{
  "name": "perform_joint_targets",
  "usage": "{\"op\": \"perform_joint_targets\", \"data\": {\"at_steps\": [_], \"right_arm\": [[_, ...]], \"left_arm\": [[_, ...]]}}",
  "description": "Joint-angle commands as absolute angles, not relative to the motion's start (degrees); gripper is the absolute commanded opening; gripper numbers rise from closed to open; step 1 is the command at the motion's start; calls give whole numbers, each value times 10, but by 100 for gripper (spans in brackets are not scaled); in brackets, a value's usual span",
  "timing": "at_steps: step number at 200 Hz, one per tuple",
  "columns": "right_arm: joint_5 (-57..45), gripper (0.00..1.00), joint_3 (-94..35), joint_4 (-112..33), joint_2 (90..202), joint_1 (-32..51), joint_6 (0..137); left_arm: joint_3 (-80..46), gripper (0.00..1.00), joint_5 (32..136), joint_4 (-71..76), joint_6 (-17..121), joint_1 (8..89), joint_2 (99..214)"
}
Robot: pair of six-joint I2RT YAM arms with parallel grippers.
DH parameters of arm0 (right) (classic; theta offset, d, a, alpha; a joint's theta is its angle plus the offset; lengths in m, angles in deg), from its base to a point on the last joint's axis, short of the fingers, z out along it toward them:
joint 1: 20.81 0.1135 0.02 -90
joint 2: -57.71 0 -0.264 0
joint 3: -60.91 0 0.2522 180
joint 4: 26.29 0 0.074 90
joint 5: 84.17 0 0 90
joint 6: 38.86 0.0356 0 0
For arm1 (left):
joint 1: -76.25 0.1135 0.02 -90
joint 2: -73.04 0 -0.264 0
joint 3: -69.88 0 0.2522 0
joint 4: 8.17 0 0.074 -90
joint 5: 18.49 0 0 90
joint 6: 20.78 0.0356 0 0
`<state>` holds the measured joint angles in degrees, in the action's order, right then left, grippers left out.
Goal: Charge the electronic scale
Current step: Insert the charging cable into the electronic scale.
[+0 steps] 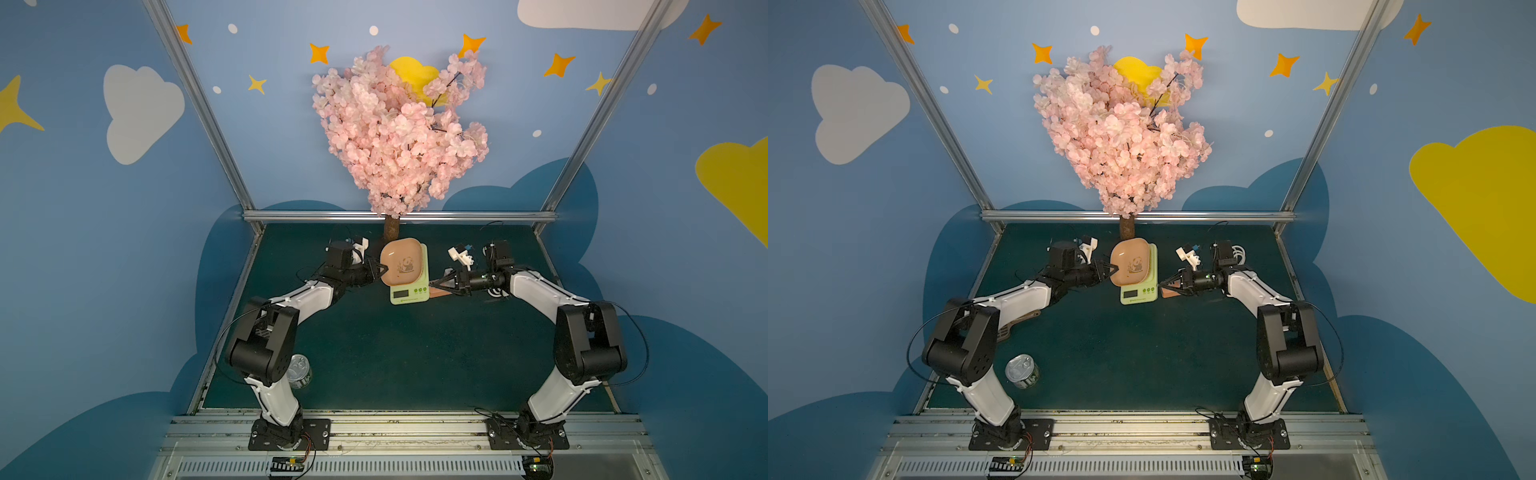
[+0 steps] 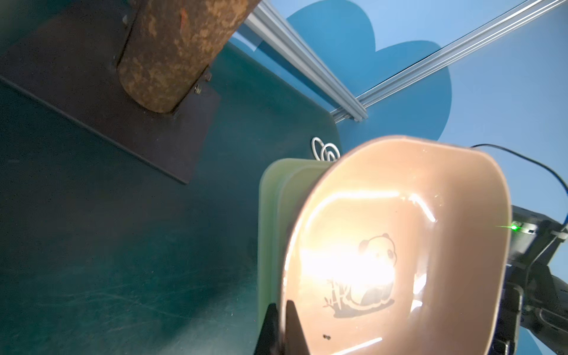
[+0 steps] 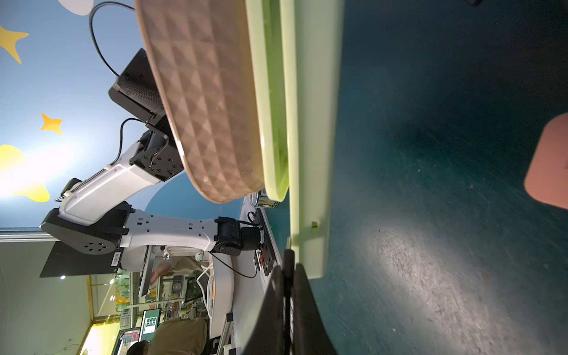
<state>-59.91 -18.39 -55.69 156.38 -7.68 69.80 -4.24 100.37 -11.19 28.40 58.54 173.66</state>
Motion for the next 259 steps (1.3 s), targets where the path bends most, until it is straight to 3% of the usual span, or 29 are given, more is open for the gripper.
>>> {"op": "perform_joint_targets", "data": {"at_steps": [1, 259], "right_arm": [[-604, 0, -173, -533, 1543, -72, 711], [-545, 0, -157, -544, 1517, -87, 697]], "left_arm": [[-56, 3, 1030, -169, 262, 583, 1743], [-69, 3, 1059, -167, 262, 579, 1740]]}}
